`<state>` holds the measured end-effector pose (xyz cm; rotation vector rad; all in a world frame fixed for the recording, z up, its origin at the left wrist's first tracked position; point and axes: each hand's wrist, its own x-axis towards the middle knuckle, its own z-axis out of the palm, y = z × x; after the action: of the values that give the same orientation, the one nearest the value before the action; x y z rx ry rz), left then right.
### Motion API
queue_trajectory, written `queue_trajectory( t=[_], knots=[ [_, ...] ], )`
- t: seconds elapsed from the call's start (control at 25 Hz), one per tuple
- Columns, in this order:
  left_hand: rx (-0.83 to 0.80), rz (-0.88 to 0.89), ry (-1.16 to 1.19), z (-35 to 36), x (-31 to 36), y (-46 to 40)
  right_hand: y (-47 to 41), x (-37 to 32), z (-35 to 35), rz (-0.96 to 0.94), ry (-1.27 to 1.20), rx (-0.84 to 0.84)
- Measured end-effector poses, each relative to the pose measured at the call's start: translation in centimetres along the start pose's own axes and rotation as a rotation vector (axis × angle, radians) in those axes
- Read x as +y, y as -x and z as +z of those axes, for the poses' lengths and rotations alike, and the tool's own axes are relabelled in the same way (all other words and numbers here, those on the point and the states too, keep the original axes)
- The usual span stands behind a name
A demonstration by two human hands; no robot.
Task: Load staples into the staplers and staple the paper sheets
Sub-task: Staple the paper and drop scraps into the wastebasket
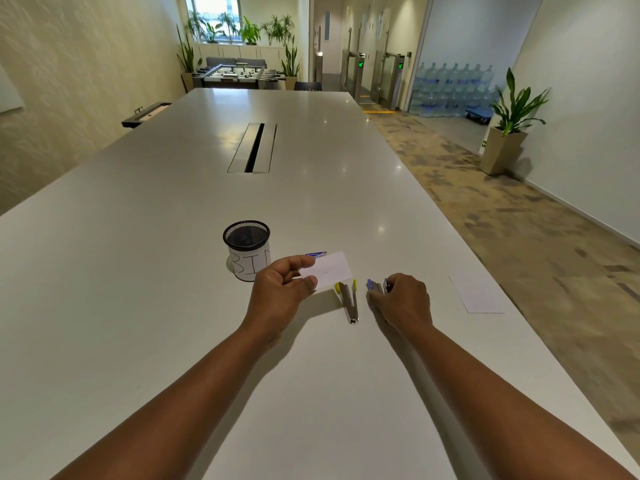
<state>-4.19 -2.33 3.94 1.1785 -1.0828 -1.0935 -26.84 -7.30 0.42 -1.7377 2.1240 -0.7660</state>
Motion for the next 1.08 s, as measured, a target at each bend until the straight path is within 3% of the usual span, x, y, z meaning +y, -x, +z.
queue_trajectory(
  t=[0.16, 0.24, 0.36, 0.56, 0.64, 0.72, 0.88, 1.08],
  knots=[
    [-0.004, 0.014, 0.015, 0.1, 1.0, -0.4, 0.6, -1.7, -1.6, -0.122, -0.042, 0.084],
    [0.001, 0.033, 0.041, 0.4, 2.2, -0.6, 1.1, -3.7, -2.9, -0.387, -0.132, 0.218],
    [0.017, 0.061, 0.05, 0.7, 4.3, -0.6, 2.3, -6.4, -4.7, -0.76, -0.077, 0.338],
    [-0.027, 0.114, 0.007, 1.2, 7.5, 0.7, 3.4, -8.1, -5.9, -1.059, 0.049, 0.436],
    [-0.065, 0.131, 0.035, 1.0, 8.7, 1.3, 3.7, -8.9, -6.1, -1.053, -0.01, 0.476],
    [-0.095, 0.191, 0.071, 0.8, 9.6, 1.7, 4.7, -9.9, -6.3, -0.902, -0.226, 0.442],
    [0.023, 0.242, -0.033, 1.2, 10.4, 2.1, 5.4, -12.1, -7.9, -0.392, -0.951, 0.047],
    [-0.05, 0.051, 0.282, 0.9, 11.4, 1.6, 5.9, -13.2, -8.9, -0.258, -1.199, -0.189]
  ],
)
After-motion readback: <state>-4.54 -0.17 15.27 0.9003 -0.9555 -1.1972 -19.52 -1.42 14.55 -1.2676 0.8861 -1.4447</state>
